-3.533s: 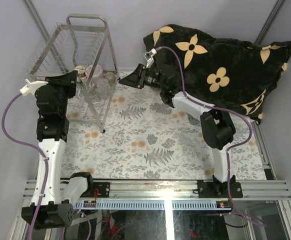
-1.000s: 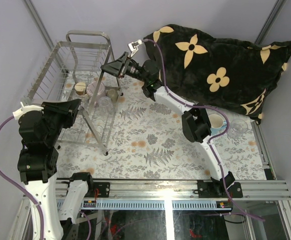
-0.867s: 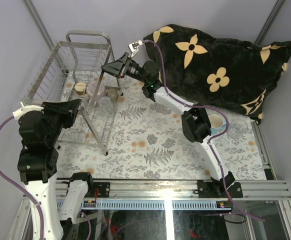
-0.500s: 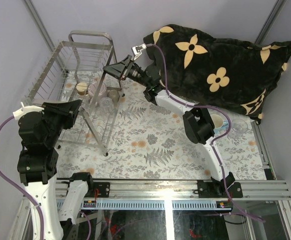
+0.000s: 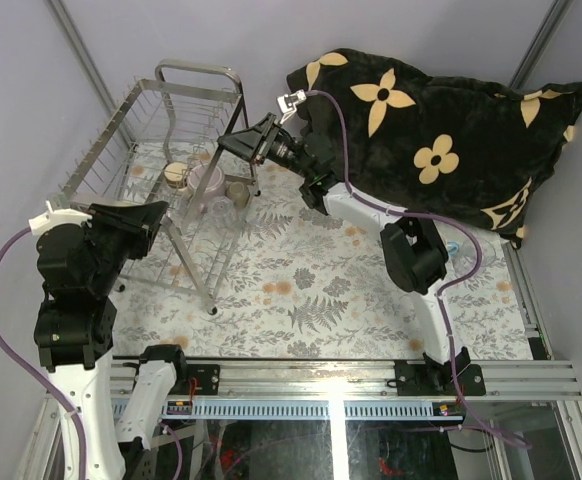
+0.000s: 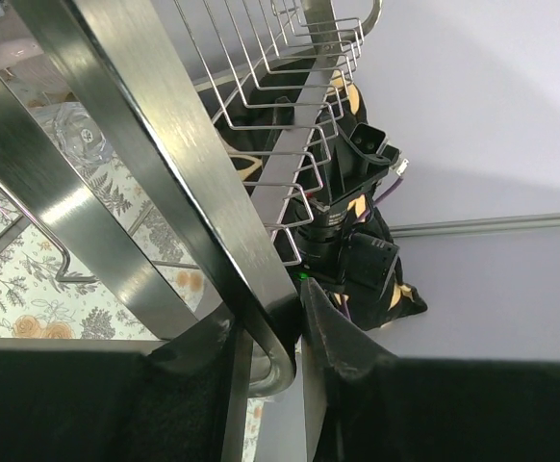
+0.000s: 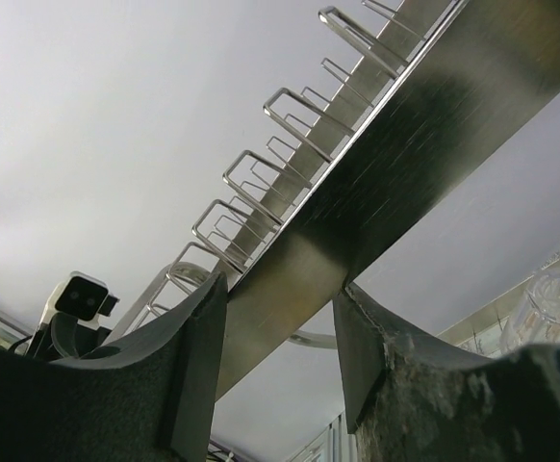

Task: Unload the cups from the dish rack
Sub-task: Move the dish rack to the center of the board.

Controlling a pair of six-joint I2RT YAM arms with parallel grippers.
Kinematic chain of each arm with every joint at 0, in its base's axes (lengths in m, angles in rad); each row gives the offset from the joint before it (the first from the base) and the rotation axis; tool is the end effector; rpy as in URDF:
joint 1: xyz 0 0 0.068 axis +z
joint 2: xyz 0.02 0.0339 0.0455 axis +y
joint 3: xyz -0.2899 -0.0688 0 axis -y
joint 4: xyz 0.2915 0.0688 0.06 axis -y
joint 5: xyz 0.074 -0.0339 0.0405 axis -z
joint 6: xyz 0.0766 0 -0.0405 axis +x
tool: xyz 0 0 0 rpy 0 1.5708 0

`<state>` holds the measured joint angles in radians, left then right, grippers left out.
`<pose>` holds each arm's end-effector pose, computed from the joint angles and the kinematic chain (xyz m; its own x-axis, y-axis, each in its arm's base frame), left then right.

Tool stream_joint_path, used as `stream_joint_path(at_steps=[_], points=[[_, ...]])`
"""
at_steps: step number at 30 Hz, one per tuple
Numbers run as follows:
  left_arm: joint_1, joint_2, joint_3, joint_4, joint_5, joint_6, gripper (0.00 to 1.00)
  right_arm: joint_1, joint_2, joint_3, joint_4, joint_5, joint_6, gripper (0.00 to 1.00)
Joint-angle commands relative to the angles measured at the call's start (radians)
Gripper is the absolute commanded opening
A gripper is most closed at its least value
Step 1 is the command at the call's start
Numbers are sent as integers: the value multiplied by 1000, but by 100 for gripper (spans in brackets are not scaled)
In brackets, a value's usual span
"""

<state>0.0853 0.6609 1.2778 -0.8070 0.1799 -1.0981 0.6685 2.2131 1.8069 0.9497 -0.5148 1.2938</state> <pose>0.1415 -0.0017 0.4808 -0.1670 -0.8934 -0.4170 -0.1261 0.4388 -0.8897 0.4518 0.4049 0.3583 -0.7260 0.4934 -0.4790 -0.6283 -0.1929 0.7536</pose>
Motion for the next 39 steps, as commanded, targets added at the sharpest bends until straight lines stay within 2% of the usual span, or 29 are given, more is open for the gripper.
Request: stream_joint_path(at_steps=[1,10,19,29,35,37,39], points=[[-3,2,66,153,-28,157,0,-39,-129,-15,112,-23,-132,26],[-2,-3,-4,191,-51,166,0,-49,-215,-104,62,-2,-232,27],[-3,13,-5,192,-77,191,0,-52,-294,-154,10,23,-318,27],[-2,18,-41,215,-77,183,1,-59,-328,-199,-15,29,-347,27],[-3,6,-32,200,-95,193,9,-81,-296,-199,3,18,-302,38],[-3,7,-25,191,-105,197,10,-92,-285,-197,-14,25,-302,44],[-2,6,-23,190,-109,197,10,-107,-271,-193,-19,24,-294,45]])
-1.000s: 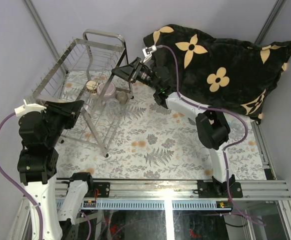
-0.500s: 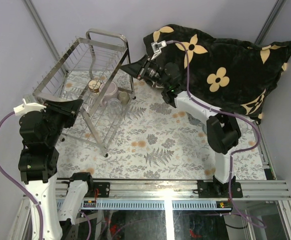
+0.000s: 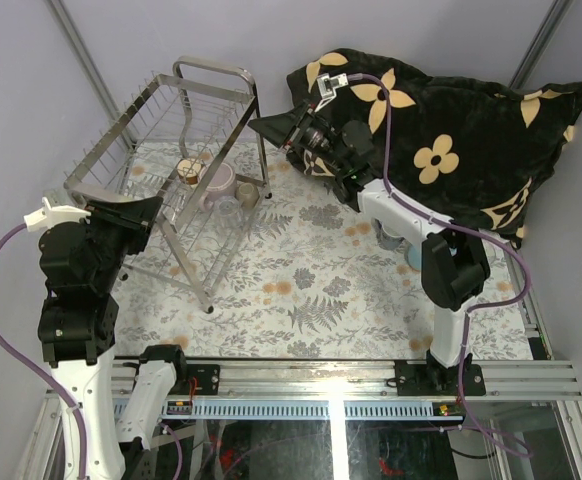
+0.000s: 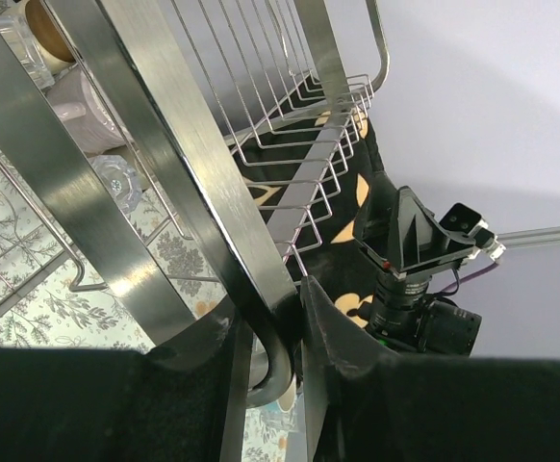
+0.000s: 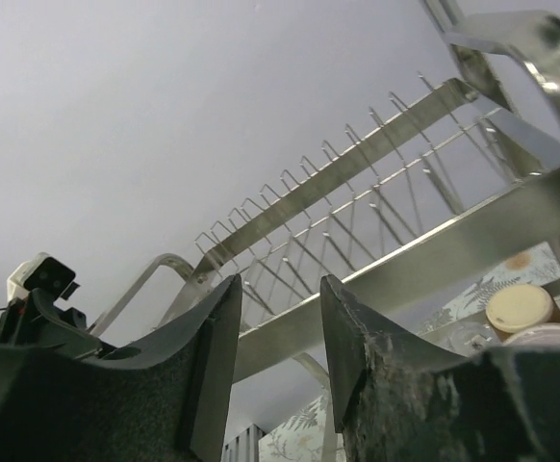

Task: Unload the cups from the dish rack
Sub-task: Move the dish rack to the center of the board.

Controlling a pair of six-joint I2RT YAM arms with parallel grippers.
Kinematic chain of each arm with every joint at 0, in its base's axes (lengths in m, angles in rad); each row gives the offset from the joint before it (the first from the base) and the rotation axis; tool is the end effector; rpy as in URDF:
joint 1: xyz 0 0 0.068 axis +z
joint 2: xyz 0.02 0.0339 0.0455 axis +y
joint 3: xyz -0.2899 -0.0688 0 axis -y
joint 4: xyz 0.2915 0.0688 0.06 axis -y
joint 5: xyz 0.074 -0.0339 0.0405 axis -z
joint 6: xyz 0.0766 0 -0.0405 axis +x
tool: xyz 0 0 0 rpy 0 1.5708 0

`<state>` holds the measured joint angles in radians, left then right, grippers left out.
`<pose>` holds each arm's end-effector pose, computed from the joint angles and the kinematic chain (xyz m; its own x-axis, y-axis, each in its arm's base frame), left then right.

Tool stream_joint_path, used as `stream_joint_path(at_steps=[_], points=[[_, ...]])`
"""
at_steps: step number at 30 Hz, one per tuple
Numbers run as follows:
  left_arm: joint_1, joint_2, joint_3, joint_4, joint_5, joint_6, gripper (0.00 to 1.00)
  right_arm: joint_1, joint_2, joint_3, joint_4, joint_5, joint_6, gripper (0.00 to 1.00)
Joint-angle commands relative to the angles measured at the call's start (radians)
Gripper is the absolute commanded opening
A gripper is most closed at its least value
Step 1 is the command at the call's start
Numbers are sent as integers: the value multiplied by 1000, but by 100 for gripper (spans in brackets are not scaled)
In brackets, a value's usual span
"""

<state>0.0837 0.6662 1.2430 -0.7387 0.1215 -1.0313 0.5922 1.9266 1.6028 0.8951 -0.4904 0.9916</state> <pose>0.1520 0.0034 0.4777 -0.1136 -0.8642 -0.4902 -0.1192 0.5017 -0.8568 0.4242 0.3289 0.4259 -0.4416 0.5927 -0.6736 -0.8249 0.0270 0.5646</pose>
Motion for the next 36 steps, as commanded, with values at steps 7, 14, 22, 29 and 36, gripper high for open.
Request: stream_joint_path(at_steps=[7,14,22,29,36], points=[[-2,4,32,107,-71,135,10,-55,25,-7,-116,41,-139,49],[-1,10,39,107,-58,124,10,-55,85,30,-284,141,-373,53],[-2,15,41,108,-48,114,9,-54,198,124,-315,230,-467,56],[-2,17,36,109,-45,120,9,-55,288,197,-298,225,-485,57],[-2,14,30,106,-55,125,9,-54,286,140,-215,189,-462,59]])
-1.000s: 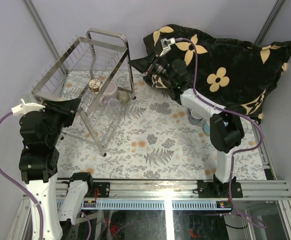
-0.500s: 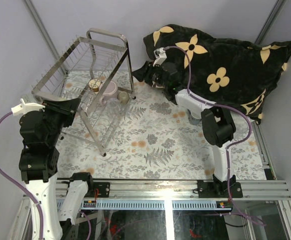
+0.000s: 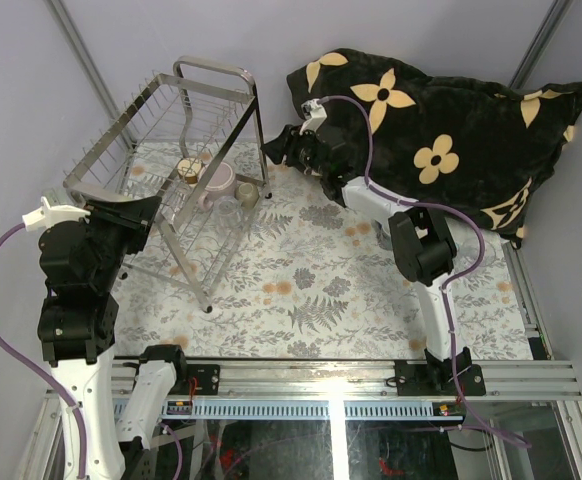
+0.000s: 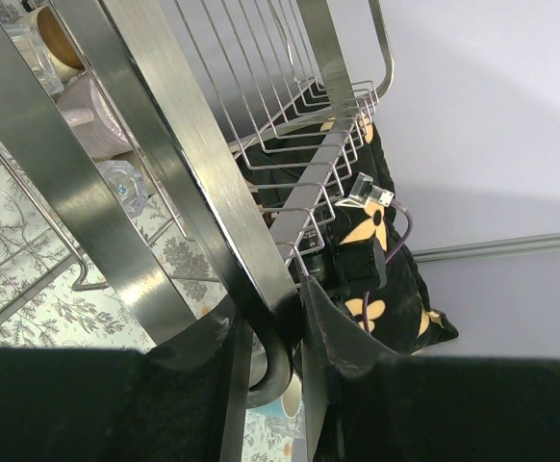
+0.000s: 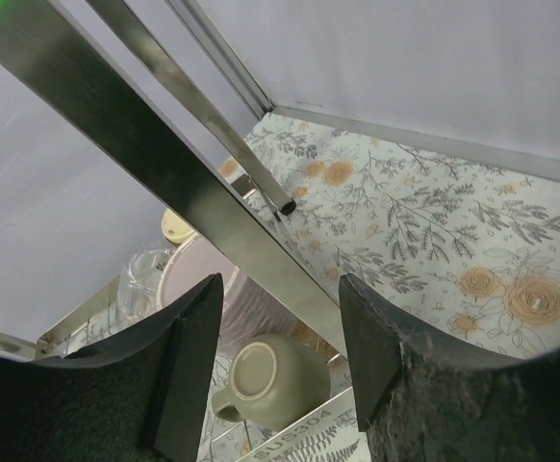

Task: Unload the cups from the dish rack
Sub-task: Move the dish rack to the center of the board.

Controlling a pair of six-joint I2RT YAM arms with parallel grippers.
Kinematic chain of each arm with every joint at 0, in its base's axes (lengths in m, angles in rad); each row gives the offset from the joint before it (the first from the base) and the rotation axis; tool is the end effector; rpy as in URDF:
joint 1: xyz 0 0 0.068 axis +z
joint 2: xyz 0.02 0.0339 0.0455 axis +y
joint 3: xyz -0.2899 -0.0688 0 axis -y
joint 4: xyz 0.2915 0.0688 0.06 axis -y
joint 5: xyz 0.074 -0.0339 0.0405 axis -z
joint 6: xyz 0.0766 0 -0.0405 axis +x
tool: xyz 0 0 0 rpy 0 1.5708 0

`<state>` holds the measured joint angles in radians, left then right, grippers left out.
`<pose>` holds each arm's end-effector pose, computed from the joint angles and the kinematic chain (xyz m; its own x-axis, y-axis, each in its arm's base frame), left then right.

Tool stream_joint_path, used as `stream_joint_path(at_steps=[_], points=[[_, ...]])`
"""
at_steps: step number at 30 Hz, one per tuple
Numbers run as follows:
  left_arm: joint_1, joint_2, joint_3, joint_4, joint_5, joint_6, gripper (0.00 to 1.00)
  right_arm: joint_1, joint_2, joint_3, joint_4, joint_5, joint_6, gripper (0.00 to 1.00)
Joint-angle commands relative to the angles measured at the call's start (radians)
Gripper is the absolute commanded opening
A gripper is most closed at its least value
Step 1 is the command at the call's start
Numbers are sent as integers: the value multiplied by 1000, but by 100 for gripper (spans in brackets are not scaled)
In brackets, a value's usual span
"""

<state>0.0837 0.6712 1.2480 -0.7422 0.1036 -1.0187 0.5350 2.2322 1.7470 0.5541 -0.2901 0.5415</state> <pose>0.1529 0.0049 0.4783 -0.1018 -0.8584 -0.5028 -0.1300 0.5126 -0.8487 0.5316 0.3405 0.2695 -0.3276 0.3800 -0.8651 -0.6595 0.5636 0.4973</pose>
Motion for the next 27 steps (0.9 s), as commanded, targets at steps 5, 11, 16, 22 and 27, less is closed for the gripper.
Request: stream_joint_path(at_steps=[5,11,16,22,27], points=[[-2,5,8,114,-35,108,9,4,46,85,99,-57,-18,59],[-1,-5,1,113,-39,108,9,9,117,161,115,-55,-11,59],[-3,-1,9,106,-38,118,9,15,165,226,128,-47,-4,56],[-2,6,20,97,-42,130,9,31,185,252,145,-33,6,25],[-1,8,12,96,-45,132,9,33,143,185,166,-15,1,0]])
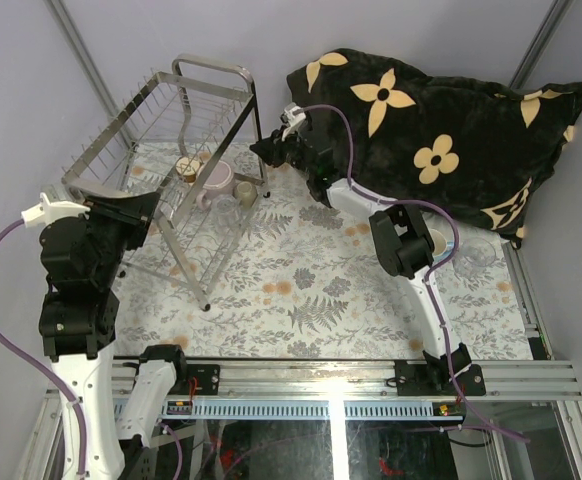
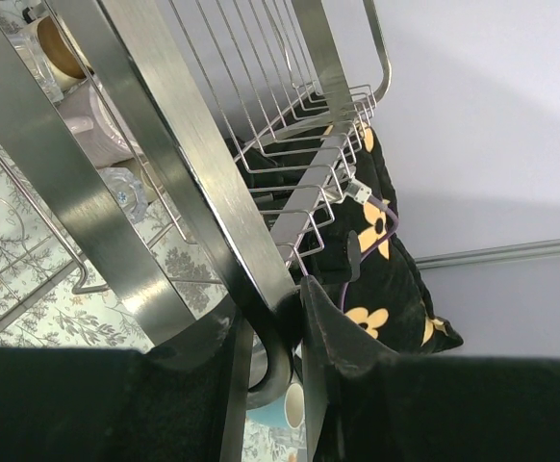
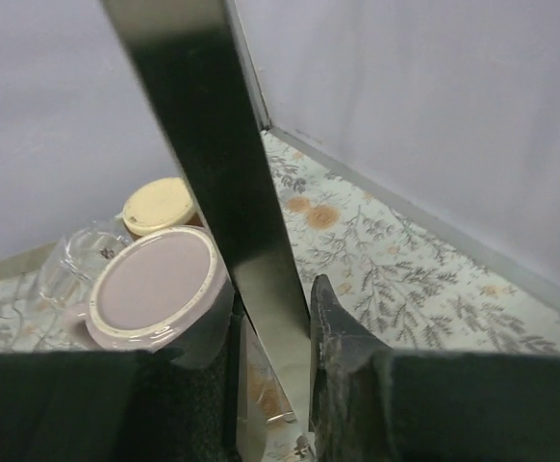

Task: Unload the cups from the dish rack
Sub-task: Move the dish rack to the center of the board.

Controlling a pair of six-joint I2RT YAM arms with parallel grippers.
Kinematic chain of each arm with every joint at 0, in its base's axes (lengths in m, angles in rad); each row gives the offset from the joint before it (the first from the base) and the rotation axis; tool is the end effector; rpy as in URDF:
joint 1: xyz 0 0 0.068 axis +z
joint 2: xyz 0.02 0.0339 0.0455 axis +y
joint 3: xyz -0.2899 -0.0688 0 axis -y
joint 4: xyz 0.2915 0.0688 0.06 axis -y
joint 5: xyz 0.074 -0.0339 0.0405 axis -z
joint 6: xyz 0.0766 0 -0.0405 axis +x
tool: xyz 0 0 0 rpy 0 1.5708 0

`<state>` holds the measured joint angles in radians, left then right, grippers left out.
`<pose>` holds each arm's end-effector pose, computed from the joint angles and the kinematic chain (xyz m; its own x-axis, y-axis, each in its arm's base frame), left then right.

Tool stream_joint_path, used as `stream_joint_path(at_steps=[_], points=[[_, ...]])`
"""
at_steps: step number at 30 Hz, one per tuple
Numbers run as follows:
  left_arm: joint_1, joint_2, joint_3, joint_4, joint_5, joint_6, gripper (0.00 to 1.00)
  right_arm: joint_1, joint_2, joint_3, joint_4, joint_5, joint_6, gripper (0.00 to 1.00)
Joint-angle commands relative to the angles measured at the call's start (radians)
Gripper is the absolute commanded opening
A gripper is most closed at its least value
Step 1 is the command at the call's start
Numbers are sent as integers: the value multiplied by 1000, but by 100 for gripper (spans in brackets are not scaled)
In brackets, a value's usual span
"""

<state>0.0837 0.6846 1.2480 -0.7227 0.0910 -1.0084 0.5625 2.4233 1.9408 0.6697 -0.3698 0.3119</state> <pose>0.1582 0.0063 0.4794 -0.0895 -0.8529 -0.5143 -0.1304 0.5219 -0.8430 0.5497 0.3792 0.2492 -0.0949 0.2784 -0.9558 -0.8075 0.5400 0.2375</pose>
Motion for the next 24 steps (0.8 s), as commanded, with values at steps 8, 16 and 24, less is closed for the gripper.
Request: stream_joint_path(at_steps=[8,16,24], points=[[-2,5,10,79,-36,132,9,2,-187,-175,95,116,185,0],[-2,17,-15,108,-42,141,9,-33,-303,-340,115,124,177,0],[-2,76,10,131,-76,191,9,-50,-431,-464,84,134,144,0]])
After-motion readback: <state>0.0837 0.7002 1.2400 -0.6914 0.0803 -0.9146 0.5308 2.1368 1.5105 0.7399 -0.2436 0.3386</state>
